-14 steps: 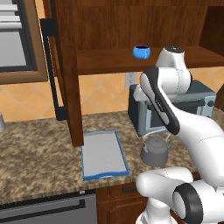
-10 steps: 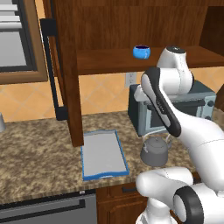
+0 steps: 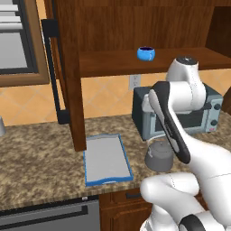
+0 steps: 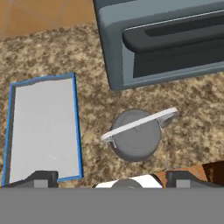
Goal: Pick the kettle from the counter and place it on the tray. Then pick the mug from the cabinet and place it on the tray. Then close the cabinet doors.
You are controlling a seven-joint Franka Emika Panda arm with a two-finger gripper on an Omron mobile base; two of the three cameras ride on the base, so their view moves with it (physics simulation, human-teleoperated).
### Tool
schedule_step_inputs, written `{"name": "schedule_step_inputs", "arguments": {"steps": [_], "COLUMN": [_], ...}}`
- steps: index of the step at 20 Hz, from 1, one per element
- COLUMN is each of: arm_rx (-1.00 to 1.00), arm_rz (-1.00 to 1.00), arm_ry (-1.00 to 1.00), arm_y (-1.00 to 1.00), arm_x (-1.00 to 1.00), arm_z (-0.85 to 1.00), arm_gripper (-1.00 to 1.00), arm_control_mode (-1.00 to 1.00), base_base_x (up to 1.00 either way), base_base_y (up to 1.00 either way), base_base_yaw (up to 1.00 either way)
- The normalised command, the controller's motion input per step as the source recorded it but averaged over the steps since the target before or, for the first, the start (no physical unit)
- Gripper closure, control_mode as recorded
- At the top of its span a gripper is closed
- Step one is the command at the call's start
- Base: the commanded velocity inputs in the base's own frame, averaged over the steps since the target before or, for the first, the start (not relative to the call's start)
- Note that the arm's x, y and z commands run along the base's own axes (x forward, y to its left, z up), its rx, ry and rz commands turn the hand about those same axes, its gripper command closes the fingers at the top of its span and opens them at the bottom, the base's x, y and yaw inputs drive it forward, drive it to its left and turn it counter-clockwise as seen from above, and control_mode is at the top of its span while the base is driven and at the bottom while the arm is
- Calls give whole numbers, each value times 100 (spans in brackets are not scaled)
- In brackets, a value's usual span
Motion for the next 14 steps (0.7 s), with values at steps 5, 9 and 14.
{"name": "schedule_step_inputs", "arguments": {"steps": [5, 9, 14], "arm_rx": [5, 10, 10], "arm_rz": [-48, -41, -32], "arm_ry": [0, 0, 1], "arm_y": [-1, -19, -20], "arm_x": [-54, -47, -6], "arm_z": [-18, -26, -23], "arm_gripper": [-100, -100, -100], "arm_control_mode": [-100, -100, -100], "base_base_x": [0, 0, 0], "base_base_y": [0, 0, 0], "base_base_yaw": [0, 0, 0]}}
